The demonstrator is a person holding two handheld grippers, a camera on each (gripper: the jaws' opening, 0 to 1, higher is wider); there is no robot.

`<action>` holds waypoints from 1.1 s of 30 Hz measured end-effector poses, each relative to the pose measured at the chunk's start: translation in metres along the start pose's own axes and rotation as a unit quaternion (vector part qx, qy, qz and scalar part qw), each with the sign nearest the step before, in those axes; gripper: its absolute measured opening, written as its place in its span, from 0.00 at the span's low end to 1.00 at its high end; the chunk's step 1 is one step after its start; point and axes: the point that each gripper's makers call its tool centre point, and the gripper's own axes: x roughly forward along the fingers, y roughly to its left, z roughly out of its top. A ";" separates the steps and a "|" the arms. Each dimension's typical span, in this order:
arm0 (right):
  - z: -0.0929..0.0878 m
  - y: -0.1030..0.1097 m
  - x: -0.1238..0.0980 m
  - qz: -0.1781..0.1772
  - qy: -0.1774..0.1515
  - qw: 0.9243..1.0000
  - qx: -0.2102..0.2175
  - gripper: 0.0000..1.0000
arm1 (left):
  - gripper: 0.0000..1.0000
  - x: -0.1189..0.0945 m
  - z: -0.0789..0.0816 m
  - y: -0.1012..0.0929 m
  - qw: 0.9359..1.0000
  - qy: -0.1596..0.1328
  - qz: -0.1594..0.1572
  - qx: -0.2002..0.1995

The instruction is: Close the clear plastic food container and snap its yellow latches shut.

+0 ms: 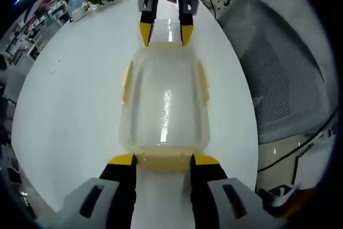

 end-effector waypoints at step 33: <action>-0.021 -0.002 -0.048 0.008 0.009 0.999 -0.051 0.37 | 0.38 -0.007 0.050 -0.016 0.998 -0.022 0.032 -0.039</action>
